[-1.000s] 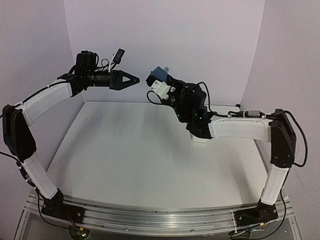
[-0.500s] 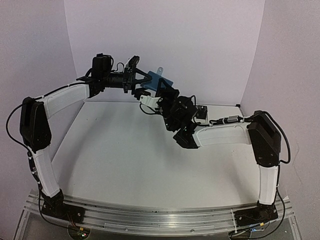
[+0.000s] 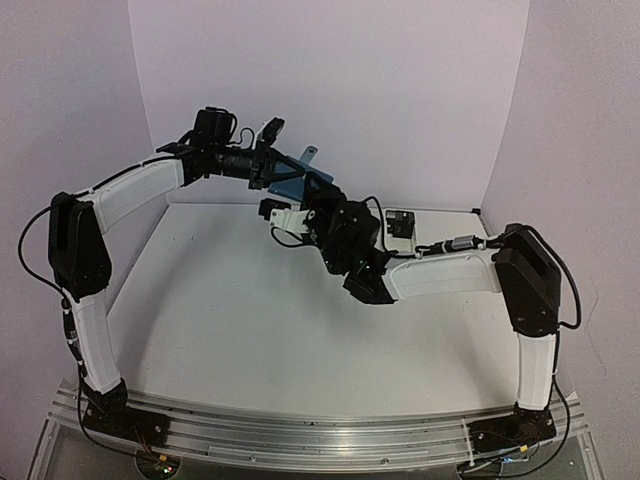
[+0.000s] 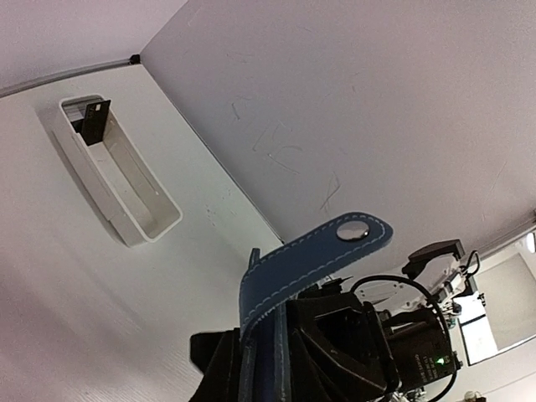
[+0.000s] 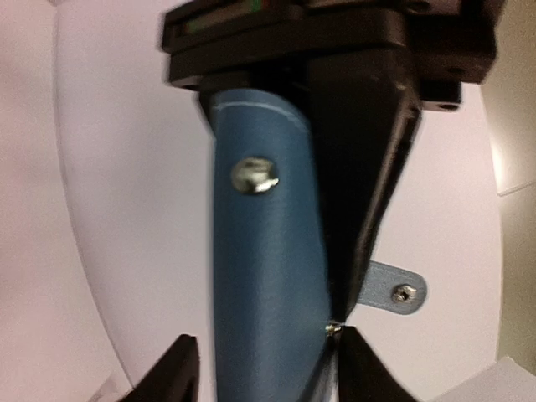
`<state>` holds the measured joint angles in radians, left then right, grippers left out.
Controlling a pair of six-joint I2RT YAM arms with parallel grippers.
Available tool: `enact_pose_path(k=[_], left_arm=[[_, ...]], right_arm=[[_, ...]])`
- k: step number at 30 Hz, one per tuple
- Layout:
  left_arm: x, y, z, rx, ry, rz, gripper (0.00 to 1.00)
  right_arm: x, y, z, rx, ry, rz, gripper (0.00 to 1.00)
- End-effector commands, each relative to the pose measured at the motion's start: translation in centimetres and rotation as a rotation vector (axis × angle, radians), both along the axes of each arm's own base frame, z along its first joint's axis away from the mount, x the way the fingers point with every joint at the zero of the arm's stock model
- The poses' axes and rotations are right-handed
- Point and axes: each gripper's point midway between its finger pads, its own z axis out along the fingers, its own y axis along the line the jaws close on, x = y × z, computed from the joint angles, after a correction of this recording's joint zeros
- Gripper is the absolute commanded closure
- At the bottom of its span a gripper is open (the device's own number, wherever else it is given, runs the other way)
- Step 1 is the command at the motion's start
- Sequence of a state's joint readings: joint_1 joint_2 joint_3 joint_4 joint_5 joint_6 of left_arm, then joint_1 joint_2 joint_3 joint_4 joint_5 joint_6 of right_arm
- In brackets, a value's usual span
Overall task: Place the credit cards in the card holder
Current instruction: Close the card holder at the center of the board.
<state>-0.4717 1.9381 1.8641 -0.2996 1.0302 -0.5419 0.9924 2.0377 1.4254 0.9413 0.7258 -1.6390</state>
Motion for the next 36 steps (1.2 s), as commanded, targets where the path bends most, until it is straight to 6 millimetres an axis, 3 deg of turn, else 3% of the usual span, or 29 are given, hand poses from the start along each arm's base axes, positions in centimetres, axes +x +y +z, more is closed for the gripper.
enact_pose_path(k=[1,5,8,11,13,17,23,27,29,30,32,33,34,35,36], left_arm=[[0.7,2.3,2.2,0.016,-0.224,0.029,1.0],[0.7,3.1,1.7,0.087,-0.385,0.022,1.0],[-0.3,3.4,1.3,0.107,-0.498,-0.032,1.0],[-2.1,3.4,1.3,0.072,-0.564,-0.119,1.0],[-3.6,3.3,1.7,0.026,-0.585,-0.188,1.0],[-5.7,3.2,2.6,-0.038,-0.631,-0.283,1.0],[-8.7,2.9,2.5,-0.058,-0.663,-0.383,1.0],[-10.2,2.6,2.5,-0.072,-0.681,-0.427,1.0],[-11.0,2.2,2.6,-0.089,-0.684,-0.456,1.0],[-11.4,1.9,2.7,-0.098,-0.689,-0.474,1.0],[-12.0,1.6,2.7,-0.103,-0.696,-0.493,1.0],[-12.2,1.5,2.7,-0.104,-0.698,-0.498,1.0],[-12.2,1.4,2.7,-0.106,-0.701,-0.501,1.0],[-12.2,1.4,2.7,-0.106,-0.7,-0.501,1.0],[-12.1,1.3,2.6,-0.102,-0.697,-0.499,1.0]], right_arm=[[-0.6,-0.4,1.0,0.228,0.261,0.105,0.23],[-3.5,-0.5,1.4,0.54,0.737,0.389,0.03],[-5.6,-2.2,2.5,0.734,1.03,0.573,0.02],[-7.0,-3.4,1.6,0.795,1.184,0.646,0.02],[-7.8,-3.2,1.0,0.814,1.289,0.701,0.03],[-8.4,-2.4,0.0,0.825,1.423,0.765,0.06],[-7.1,-1.5,-0.8,0.809,1.414,0.756,0.07],[-7.7,-0.7,-0.3,0.772,1.432,0.829,0.1],[-7.6,0.1,-0.6,0.771,1.474,0.849,0.18],[-7.5,0.4,-0.9,0.768,1.49,0.858,0.34],[-7.4,0.7,-1.1,0.769,1.5,0.861,0.52],[-7.5,0.9,-1.2,0.766,1.505,0.866,0.57],[-7.8,1.1,-1.0,0.757,1.516,0.887,0.7],[-7.9,1.2,-0.8,0.756,1.516,0.896,0.73],[-8.1,1.4,-0.5,0.752,1.52,0.91,0.84]])
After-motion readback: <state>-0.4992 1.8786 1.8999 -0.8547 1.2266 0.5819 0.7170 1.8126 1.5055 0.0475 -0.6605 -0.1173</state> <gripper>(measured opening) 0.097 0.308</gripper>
